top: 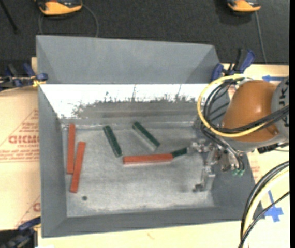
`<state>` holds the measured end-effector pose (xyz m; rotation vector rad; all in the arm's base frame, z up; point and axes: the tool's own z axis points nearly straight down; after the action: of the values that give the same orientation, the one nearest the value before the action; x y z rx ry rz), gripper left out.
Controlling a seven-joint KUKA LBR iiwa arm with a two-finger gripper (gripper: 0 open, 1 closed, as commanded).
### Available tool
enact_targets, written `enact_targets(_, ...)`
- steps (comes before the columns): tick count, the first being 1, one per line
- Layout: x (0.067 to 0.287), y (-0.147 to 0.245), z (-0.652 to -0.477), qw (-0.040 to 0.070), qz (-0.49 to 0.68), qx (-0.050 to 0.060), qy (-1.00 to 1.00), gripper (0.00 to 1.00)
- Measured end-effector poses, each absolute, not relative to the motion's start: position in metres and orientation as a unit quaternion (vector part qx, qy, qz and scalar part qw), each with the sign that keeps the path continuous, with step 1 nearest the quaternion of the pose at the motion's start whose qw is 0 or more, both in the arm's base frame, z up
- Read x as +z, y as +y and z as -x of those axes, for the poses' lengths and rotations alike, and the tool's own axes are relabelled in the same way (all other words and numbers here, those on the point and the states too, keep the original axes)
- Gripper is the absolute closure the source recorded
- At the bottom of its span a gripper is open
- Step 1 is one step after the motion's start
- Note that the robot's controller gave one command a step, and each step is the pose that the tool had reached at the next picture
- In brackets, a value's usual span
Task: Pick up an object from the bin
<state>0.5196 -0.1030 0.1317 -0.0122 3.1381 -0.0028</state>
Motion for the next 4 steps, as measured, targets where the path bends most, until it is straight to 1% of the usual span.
enact_targets(1,0.097,-0.088,-0.568,0.003,-0.002,0.000,1.000,0.00)
enact_targets(2,0.071,-0.086,-0.591,0.004,0.054,-0.002,0.999,0.00)
enact_targets(3,0.072,-0.086,-0.591,0.005,0.054,-0.002,0.999,1.00)
enact_targets(4,0.239,-0.095,-0.588,0.007,0.025,-0.001,1.000,1.00)
